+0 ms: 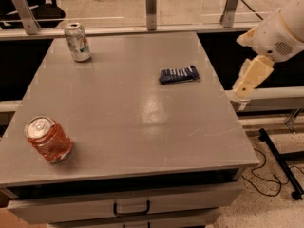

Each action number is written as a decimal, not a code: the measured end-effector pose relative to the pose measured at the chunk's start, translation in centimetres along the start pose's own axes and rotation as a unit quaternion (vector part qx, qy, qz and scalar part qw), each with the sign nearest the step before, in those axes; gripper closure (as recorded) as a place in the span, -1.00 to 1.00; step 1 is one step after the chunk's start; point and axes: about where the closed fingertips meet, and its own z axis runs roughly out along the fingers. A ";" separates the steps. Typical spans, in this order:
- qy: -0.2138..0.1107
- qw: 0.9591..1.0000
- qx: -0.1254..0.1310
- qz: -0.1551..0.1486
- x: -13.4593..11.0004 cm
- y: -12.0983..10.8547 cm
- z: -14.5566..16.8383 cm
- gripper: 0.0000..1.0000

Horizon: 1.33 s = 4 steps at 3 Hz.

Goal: Move rxbar blueberry near 7up can

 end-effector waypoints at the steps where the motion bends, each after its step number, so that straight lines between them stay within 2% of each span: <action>1: -0.047 0.999 -0.019 0.006 -1.5 -3.7 5.6 -1.00; 2: -0.074 0.996 -0.038 0.019 -2.9 -6.0 10.4 -1.00; 3: -0.090 0.994 -0.058 0.040 -3.8 -7.3 13.9 -1.00; 4: -0.098 0.991 -0.076 0.051 -4.8 -7.5 15.8 -0.65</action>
Offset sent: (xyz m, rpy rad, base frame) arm 0.1462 0.0681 -0.0957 0.2458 0.0630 0.0368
